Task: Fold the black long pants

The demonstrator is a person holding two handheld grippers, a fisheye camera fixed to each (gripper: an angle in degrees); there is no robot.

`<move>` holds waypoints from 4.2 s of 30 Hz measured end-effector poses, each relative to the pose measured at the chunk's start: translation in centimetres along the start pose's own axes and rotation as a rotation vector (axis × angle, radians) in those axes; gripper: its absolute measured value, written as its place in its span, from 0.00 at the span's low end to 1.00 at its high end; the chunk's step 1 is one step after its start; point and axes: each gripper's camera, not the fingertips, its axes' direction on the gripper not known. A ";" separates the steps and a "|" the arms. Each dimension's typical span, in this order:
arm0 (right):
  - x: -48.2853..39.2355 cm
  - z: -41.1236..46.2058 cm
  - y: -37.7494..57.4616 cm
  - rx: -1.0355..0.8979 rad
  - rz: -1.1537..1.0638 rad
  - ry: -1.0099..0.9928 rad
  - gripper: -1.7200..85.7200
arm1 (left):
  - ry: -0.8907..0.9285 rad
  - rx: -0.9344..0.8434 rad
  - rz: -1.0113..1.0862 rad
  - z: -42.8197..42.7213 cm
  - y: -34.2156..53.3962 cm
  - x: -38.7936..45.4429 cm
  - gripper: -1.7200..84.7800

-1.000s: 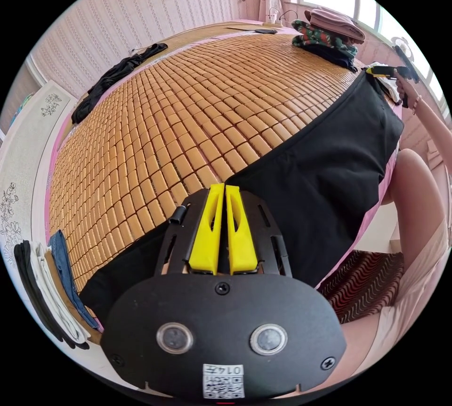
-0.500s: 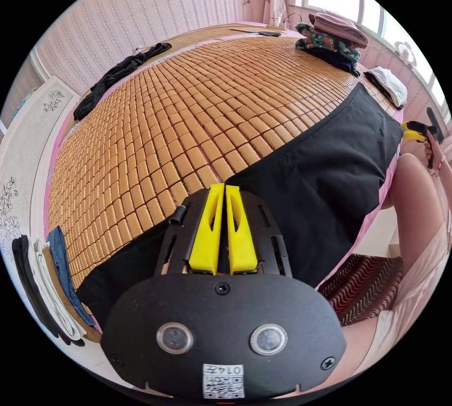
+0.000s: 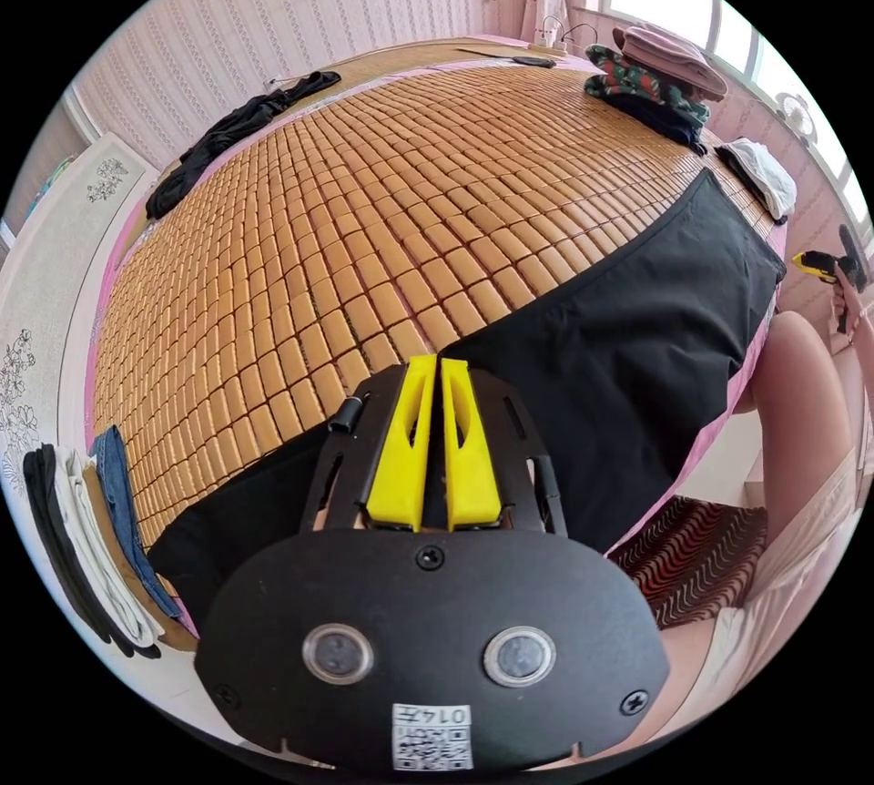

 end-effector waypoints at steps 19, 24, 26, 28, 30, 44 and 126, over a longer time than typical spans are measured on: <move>1.2 -0.1 1.1 0.014 -0.026 -0.275 0.04 | 0.496 0.146 0.331 -6.3 2.1 21.9 0.04; 0.4 -0.6 0.4 0.049 -0.092 -0.283 0.04 | 0.515 0.273 0.597 -7.3 -5.7 33.3 0.10; 0.8 0.1 0.2 0.039 -0.090 -0.292 0.03 | 0.493 0.271 0.635 -6.5 -8.7 36.6 0.11; 1.1 0.7 0.2 0.034 -0.097 -0.358 0.03 | 0.460 0.264 0.648 -5.4 -11.3 39.5 0.10; 1.2 1.3 0.2 0.035 -0.116 -0.407 0.03 | 0.406 0.224 0.703 -3.0 -13.7 43.3 0.04; 1.4 7.1 4.2 0.041 -0.108 -0.026 0.04 | 0.375 0.222 0.833 -2.6 -12.2 46.9 0.01; -81.5 70.7 23.7 -0.409 -1.385 0.348 0.01 | -0.188 0.258 -0.414 -25.7 16.9 -23.0 0.01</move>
